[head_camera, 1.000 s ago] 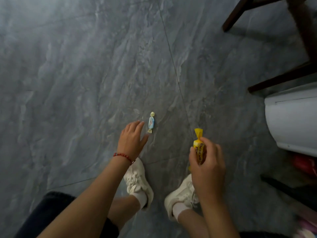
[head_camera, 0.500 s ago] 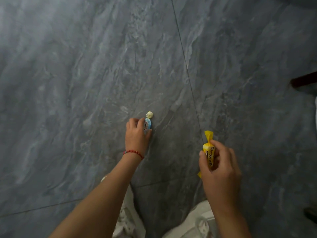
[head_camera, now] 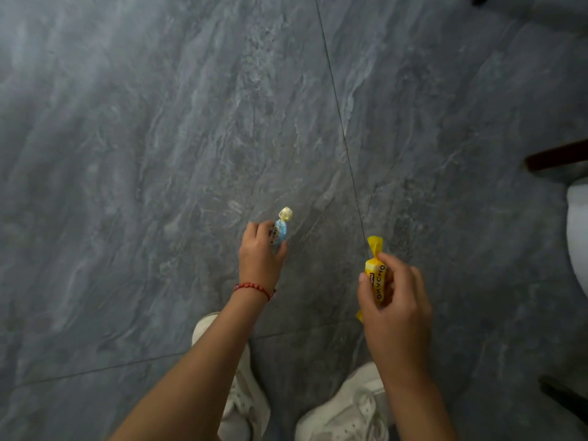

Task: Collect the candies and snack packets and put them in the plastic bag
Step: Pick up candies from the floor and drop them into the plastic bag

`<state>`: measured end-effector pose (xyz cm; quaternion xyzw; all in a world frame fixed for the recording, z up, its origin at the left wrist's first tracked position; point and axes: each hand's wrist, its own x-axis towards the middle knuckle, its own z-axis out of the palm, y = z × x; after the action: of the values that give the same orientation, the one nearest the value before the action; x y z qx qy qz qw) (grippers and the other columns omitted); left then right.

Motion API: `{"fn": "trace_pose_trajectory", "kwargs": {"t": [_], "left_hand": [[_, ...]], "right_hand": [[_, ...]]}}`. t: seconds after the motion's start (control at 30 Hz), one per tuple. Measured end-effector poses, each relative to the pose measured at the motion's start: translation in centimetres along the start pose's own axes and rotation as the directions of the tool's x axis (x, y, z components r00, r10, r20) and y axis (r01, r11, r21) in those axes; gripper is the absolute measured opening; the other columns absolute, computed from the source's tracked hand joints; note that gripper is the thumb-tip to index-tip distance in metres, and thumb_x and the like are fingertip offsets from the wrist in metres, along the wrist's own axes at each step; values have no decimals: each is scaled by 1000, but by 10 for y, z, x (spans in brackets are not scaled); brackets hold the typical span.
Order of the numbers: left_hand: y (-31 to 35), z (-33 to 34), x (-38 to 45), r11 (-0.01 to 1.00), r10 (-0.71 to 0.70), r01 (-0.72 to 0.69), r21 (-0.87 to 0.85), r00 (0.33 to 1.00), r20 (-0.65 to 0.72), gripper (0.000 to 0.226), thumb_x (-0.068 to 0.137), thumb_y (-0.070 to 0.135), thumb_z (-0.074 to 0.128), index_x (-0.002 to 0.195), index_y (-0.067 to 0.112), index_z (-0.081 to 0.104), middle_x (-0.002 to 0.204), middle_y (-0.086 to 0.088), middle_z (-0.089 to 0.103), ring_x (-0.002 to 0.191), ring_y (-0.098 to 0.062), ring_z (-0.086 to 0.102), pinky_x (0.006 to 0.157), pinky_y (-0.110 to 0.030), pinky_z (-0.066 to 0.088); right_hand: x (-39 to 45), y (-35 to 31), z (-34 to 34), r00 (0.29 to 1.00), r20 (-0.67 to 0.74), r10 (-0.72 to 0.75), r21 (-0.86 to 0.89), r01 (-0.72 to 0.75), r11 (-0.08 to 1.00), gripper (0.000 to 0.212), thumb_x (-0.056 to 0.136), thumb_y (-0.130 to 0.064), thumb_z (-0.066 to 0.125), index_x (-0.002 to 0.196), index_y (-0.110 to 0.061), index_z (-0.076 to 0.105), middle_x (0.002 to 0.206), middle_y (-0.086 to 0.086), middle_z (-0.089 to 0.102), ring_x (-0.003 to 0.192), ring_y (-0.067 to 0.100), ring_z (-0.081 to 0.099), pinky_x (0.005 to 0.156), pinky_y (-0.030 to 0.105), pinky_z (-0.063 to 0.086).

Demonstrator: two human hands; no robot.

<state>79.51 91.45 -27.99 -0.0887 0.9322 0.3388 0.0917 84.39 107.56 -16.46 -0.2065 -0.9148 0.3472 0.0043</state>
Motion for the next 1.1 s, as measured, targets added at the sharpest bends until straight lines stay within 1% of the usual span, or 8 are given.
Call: {"fn": "trace_pose_trajectory", "kwargs": {"t": [0.13, 0.27, 0.33, 0.43, 0.53, 0.8, 0.93, 1.1], "left_hand": [[54, -60, -12, 998, 35, -38, -46, 997, -73, 35, 62, -5, 77, 94, -5, 61, 82, -18, 56, 69, -18, 49, 64, -14, 38], [115, -144, -28, 994, 69, -81, -69, 985, -156, 35, 62, -5, 78, 94, -5, 62, 82, -18, 57, 70, -15, 49, 72, -13, 37], [144, -188, -37, 992, 86, -101, -76, 980, -178, 36, 62, -5, 78, 94, -4, 62, 83, -17, 57, 72, -12, 49, 73, -8, 37], [183, -254, -52, 988, 103, -121, -94, 978, -183, 35, 64, -3, 77, 95, -3, 62, 84, -16, 57, 72, -5, 46, 72, 1, 34], [218, -318, -68, 990, 86, -105, -92, 978, -188, 36, 64, -2, 77, 96, -3, 61, 86, -15, 58, 73, -10, 50, 71, -1, 37], [277, -472, -121, 992, 89, -103, -67, 978, -190, 39, 63, -1, 79, 97, -3, 62, 86, -15, 58, 73, -13, 52, 65, -14, 44], [289, -534, -140, 993, 70, -90, -74, 970, -232, 38, 64, -2, 79, 97, -5, 62, 86, -17, 58, 71, -15, 53, 62, -23, 46], [288, -598, -154, 993, 20, -55, -102, 949, -313, 37, 65, -1, 78, 98, -5, 62, 86, -17, 58, 69, -15, 52, 60, -24, 45]], "right_hand": [[0, -40, -38, 1000, -12, 8, 20, -8, 1000, 34, 79, -26, 52, 103, -4, 61, 84, 7, 52, 69, 2, 40, 66, 0, 30], [-1, -97, -86, 1000, -20, 17, 31, -17, 999, 29, 77, -14, 62, 104, -4, 61, 85, 13, 56, 69, 10, 46, 65, 12, 32], [-4, -130, -114, 1000, -19, -6, 30, 7, 1000, 29, 77, -12, 63, 105, -3, 60, 86, 14, 56, 68, 7, 45, 65, 10, 32], [-9, -182, -157, 999, -20, -45, 22, 45, 999, 29, 78, -12, 63, 105, -2, 60, 86, 13, 56, 71, 0, 38, 66, -2, 29], [-15, -234, -201, 994, -23, -106, 30, 106, 994, 27, 77, -7, 66, 103, 0, 60, 86, 14, 56, 74, -3, 35, 66, -4, 28], [-35, -347, -300, 974, 16, -228, 34, 227, 973, 29, 80, -7, 68, 107, -2, 59, 89, 14, 55, 72, 16, 51, 61, 28, 43], [-46, -390, -329, 953, 9, -303, 16, 303, 953, 28, 78, -13, 62, 103, -1, 61, 85, 15, 55, 70, 14, 47, 64, 17, 33], [-59, -440, -348, 915, 50, -399, 25, 399, 917, 30, 76, -15, 61, 104, -3, 61, 83, 14, 55, 67, 21, 53, 59, 24, 40]]}}
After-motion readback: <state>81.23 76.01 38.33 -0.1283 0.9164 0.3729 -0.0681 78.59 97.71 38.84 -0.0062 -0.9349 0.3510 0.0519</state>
